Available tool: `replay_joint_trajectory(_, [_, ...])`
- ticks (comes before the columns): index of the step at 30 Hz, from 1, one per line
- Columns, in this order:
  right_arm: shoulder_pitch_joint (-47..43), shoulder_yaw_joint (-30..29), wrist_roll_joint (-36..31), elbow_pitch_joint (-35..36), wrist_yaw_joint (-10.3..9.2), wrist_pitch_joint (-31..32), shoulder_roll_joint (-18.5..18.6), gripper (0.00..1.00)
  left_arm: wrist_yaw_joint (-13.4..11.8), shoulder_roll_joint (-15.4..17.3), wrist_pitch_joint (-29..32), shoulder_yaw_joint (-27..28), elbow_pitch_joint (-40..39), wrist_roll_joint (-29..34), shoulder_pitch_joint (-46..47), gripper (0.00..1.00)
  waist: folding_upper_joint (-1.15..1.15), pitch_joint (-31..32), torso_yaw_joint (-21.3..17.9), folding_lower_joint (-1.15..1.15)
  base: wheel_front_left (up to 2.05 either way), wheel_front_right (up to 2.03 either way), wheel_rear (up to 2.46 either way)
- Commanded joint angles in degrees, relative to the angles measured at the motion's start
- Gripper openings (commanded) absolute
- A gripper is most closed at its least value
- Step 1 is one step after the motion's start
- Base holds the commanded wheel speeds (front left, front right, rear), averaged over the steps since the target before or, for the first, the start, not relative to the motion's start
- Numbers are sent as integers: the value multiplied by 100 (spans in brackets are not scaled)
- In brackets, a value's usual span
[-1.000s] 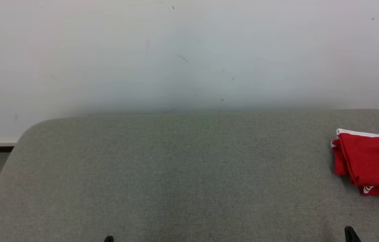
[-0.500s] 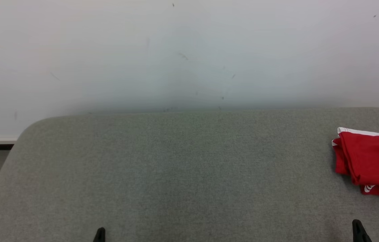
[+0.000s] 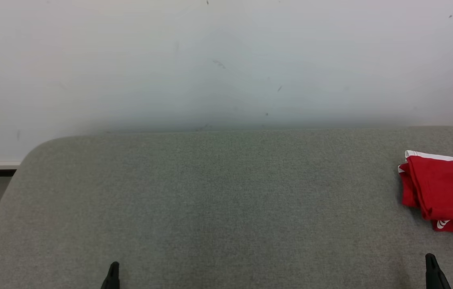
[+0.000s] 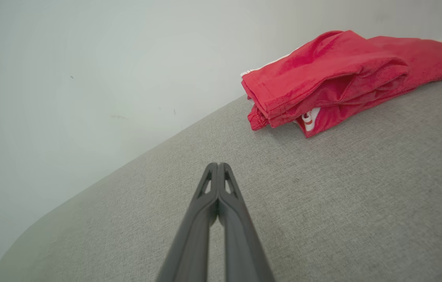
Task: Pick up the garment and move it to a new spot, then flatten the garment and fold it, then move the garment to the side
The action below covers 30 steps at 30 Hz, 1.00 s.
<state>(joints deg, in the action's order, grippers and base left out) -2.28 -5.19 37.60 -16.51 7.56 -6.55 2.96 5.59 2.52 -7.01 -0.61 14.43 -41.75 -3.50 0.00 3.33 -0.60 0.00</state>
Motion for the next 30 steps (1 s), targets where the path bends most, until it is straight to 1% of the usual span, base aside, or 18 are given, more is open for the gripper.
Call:
replay_joint_trajectory(1, [178, -23, 271, 101, -4, 46, 21, 0, 32, 24, 71, 50, -72, -282, 156, 0, 0, -7, 1, 0, 0, 0, 0])
replay_joint_trajectory(17, [348, -52, 1535, 141, -5, 355, 17, 0, 73, 31, 385, 213, -69, -1434, 365, 0, 0, -67, 12, 0, 0, 0, 0])
replay_joint_trajectory(30, [477, -75, 2414, 171, -7, 572, 13, 0, 104, 36, 602, 330, -66, -2262, 519, 0, 0, -116, 20, 0, 0, 0, 0])
